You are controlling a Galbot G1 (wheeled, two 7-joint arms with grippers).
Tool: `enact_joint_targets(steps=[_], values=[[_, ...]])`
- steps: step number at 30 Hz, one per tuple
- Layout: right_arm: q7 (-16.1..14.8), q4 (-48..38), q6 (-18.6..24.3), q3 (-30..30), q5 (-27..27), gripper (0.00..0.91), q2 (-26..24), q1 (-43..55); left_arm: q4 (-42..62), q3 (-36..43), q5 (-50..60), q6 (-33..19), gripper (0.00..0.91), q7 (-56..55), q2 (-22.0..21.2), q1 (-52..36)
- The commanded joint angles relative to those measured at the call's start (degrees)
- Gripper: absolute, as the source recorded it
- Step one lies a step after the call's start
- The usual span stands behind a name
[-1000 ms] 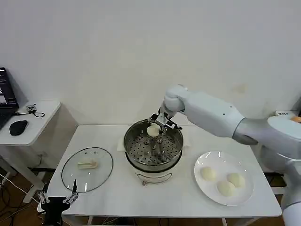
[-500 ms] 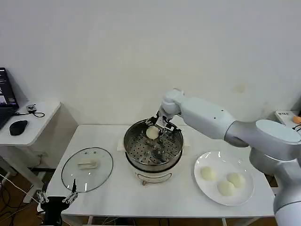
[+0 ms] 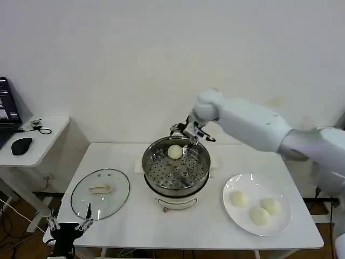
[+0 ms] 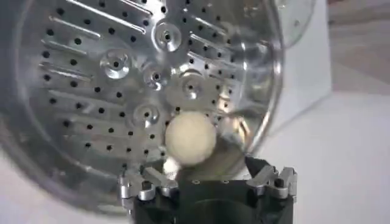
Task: Take steamed baozi put them in steamer then cover it.
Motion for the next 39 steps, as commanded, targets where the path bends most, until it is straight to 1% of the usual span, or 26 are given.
enact_joint_targets(steps=[1,2,4,5,7,9,12,13,15,16,18,19,20,22,26,29,37,39], values=[[-1.79,15.58,-12.33,-0.59,8.03,0.907,-18.81,5.7,-0.66,0.38,-0.68,0.32,0.907,-0.01,1.17,-0.21],[-2.36,17.81,-14.2,-0.5,6.58,0.907,-23.47,5.23,-1.02,0.39,-1.09,0.74,0.907,-0.29,1.38,-0.57],[-2.69,20.1,-17.31,-0.3,4.63,0.907,-28.31,3.64,-1.76,0.14,-2.45,1.86,0.907,-0.67,1.62,-1.28],[-2.68,20.94,-18.23,-0.12,4.06,0.907,-31.74,2.76,-1.93,-0.15,-3.8,2.34,0.907,-1.0,1.95,-1.7],[-2.57,22.82,-20.69,0.42,4.35,0.907,-36.03,0.43,-1.98,-0.92,-7.48,3.87,0.907,-1.63,2.71,-2.48],[-2.25,24.68,-23.46,0.48,4.91,0.907,-39.54,-1.66,-1.58,-1.54,-10.23,5.44,0.907,-2.04,3.65,-3.15],[-2.0,26.43,-26.6,0.51,5.42,0.907,-43.64,-5.1,-1.1,-1.64,-10.17,5.53,0.907,-1.84,4.61,-3.68],[-1.83,26.76,-27.08,0.58,5.64,0.907,-44.43,-5.74,-1.09,-1.61,-10.12,5.53,0.907,-1.8,4.82,-3.74],[-1.47,27.84,-28.33,2.17,6.78,0.907,-46.32,-10.1,-1.16,-1.52,-10.01,5.53,0.907,-1.62,5.26,-3.98],[-1.39,28.31,-29.18,3.9,7.1,0.907,-46.98,-12.12,-1.18,-1.53,-10.02,5.53,0.907,-1.61,5.39,-4.11],[-1.25,29.07,-29.93,7.29,7.18,0.907,-47.62,-16.57,-1.16,-1.83,-10.58,5.82,0.907,-1.91,5.73,-4.58],[-1.16,29.37,-30.58,10.22,7.41,0.907,-47.89,-21.24,-1.16,-2.15,-11.74,6.2,0.907,-2.07,5.83,-4.89],[-1.09,29.48,-30.76,10.61,7.44,0.907,-47.82,-22.08,-1.26,-2.45,-12.89,6.88,0.907,-2.35,6.02,-5.14],[-0.71,29.74,-31.68,13.37,7.51,0.907,-47.69,-28.09,-1.37,-2.78,-15.06,8.2,0.907,-3.04,6.29,-5.27],[0.38,29.88,-33.16,13.32,8.73,0.907,-46.53,-31.06,-1.79,-3.01,-21.31,10.0,0.907,-4.89,6.62,-5.21],[0.56,29.22,-33.37,14.2,8.37,0.907,-44.96,-33.2,-2.59,-3.26,-27.15,12.16,0.907,-5.95,7.06,-5.27],[1.83,24.24,-33.57,15.62,7.81,0.907,-39.31,-36.22,-3.16,-3.54,-24.43,11.84,0.907,-4.32,7.03,-4.14],[2.22,22.57,-33.37,15.97,8.36,0.907,-37.72,-36.53,-3.23,-3.59,-23.92,11.78,0.907,-4.12,6.84,-3.99]])
